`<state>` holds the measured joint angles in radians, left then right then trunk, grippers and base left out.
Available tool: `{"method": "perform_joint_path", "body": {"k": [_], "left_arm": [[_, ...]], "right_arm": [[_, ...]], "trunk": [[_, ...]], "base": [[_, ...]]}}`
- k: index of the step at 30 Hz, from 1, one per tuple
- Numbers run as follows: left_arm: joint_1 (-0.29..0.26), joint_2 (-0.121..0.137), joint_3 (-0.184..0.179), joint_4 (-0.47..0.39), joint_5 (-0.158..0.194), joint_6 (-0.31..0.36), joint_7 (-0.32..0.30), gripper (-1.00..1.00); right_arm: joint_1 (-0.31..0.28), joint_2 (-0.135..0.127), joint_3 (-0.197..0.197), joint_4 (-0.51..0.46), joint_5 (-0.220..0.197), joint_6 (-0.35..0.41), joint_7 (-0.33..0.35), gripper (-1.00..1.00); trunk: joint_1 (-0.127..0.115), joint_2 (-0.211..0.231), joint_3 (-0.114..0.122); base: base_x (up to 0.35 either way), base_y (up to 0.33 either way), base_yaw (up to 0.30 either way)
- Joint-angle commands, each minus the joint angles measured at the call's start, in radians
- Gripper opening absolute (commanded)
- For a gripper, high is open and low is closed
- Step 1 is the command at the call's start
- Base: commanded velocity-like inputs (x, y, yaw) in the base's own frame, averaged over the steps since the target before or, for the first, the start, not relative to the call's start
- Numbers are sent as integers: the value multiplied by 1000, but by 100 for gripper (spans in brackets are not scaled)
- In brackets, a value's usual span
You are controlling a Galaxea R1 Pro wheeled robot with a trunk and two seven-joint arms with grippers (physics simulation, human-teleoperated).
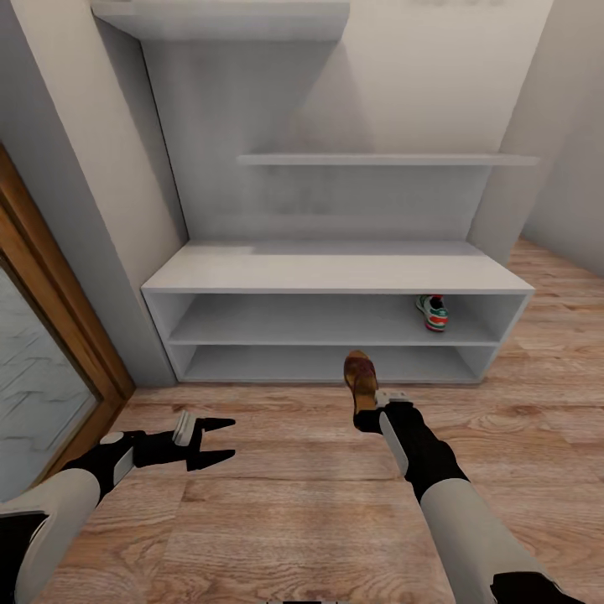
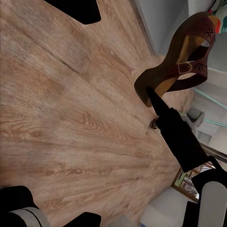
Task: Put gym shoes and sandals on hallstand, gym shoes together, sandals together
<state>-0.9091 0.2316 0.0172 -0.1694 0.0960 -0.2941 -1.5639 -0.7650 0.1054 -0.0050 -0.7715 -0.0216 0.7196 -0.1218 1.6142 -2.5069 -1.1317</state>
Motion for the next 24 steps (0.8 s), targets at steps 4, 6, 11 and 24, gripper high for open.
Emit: {"method": "perform_joint_path", "body": {"k": [4,6,11,24], "left_arm": [[-1,0,1,1,2,-8,-2,100],[-1,0,1,1,2,-8,-2,100],[-1,-1,1,1,2,-8,-2,100],[-1,-1,1,1,2,-8,-2,100]], "right_arm": [[0,0,0,-2,-6,4,-7,-100],[0,0,0,-1,-6,4,-7,-100],[0,0,0,-1,-6,4,-7,-100],[0,0,0,-1,-6,4,-7,-100]], "trunk": [[0,0,-3],[0,0,-5],[0,0,-10],[0,0,-25]], "base": [[0,0,75],[0,0,172],[0,0,195],[4,0,206]]}}
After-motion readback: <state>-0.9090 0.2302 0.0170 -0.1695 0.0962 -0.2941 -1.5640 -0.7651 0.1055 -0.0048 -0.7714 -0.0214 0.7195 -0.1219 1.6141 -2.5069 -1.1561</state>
